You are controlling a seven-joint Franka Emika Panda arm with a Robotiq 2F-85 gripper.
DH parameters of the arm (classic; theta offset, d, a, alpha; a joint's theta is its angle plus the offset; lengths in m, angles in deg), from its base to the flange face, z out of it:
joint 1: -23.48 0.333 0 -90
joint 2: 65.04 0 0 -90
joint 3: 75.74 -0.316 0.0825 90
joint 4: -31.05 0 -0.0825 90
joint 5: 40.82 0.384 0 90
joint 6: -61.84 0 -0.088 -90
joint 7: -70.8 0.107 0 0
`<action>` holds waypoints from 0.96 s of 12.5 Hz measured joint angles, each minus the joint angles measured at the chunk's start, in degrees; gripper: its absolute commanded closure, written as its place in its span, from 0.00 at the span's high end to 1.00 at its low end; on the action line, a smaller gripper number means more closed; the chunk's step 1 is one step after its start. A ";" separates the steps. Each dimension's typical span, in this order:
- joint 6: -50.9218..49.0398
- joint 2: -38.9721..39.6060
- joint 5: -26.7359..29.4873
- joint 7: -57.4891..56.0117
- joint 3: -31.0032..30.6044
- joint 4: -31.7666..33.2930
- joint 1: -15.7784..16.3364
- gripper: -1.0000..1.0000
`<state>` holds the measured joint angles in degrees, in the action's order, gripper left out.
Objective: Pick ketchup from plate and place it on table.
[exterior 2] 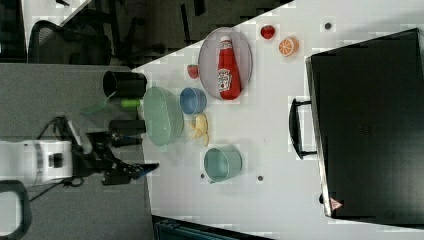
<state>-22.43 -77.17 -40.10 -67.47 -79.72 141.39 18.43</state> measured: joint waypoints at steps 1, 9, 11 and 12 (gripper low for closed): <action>0.64 -0.01 -0.01 0.00 0.15 -0.67 0.14 1.00; 6.86 10.40 0.12 -0.51 -2.20 -1.79 -0.58 1.00; 10.94 14.80 0.73 -2.44 -2.15 -1.68 -0.11 1.00; 13.01 17.02 0.73 -4.30 -1.98 -1.85 0.03 1.00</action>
<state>-9.41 -60.14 -39.37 -71.78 -81.69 139.54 18.47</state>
